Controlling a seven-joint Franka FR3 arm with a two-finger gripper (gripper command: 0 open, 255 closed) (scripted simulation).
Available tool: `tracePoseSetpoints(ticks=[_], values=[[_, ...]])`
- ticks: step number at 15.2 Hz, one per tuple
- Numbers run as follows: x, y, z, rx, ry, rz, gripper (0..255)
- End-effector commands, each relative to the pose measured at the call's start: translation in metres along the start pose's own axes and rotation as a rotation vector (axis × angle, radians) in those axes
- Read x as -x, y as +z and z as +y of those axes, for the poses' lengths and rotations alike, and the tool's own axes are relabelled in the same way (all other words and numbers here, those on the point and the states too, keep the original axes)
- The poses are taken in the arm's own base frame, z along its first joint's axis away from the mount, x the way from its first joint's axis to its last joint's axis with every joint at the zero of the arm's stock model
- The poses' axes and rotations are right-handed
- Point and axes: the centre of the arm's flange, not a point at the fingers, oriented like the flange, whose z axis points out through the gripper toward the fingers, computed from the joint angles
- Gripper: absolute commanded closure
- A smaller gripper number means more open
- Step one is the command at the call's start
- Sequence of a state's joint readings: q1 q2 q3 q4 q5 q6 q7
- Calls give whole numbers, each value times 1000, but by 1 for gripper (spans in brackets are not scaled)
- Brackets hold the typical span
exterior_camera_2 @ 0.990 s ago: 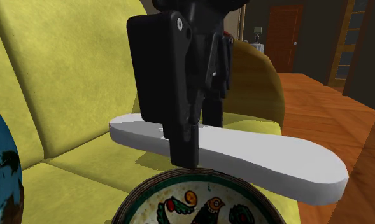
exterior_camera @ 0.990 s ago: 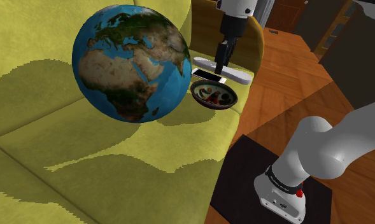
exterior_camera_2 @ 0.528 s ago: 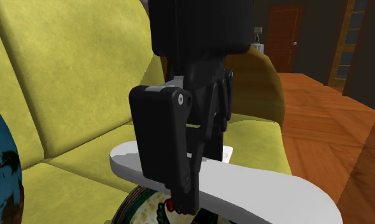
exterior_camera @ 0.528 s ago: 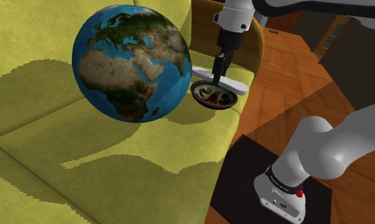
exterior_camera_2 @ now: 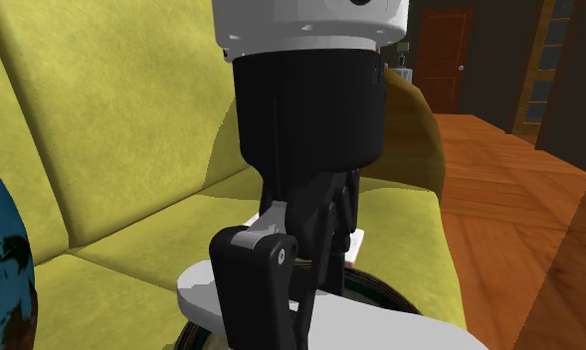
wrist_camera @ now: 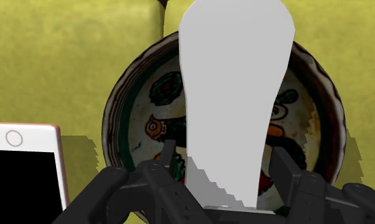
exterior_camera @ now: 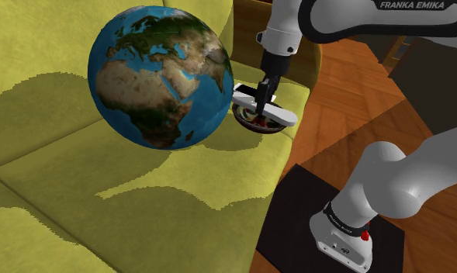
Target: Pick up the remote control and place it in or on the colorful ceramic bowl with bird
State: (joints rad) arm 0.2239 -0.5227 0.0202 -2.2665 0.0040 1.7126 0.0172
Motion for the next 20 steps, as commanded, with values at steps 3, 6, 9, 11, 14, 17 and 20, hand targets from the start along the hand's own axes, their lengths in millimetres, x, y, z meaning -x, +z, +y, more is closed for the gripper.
tracePoseSetpoints(ticks=[3, 6, 9, 11, 14, 17, 20], values=[[0, 1, 0, 0, 0, 1, 255], [0, 1, 0, 0, 0, 1, 255], [0, 1, 0, 0, 0, 1, 0], [0, 1, 0, 0, 0, 1, 0], [0, -25, 0, 0, 0, 1, 0], [0, -49, 0, 0, 0, 1, 0], [0, -49, 0, 0, 0, 1, 0]])
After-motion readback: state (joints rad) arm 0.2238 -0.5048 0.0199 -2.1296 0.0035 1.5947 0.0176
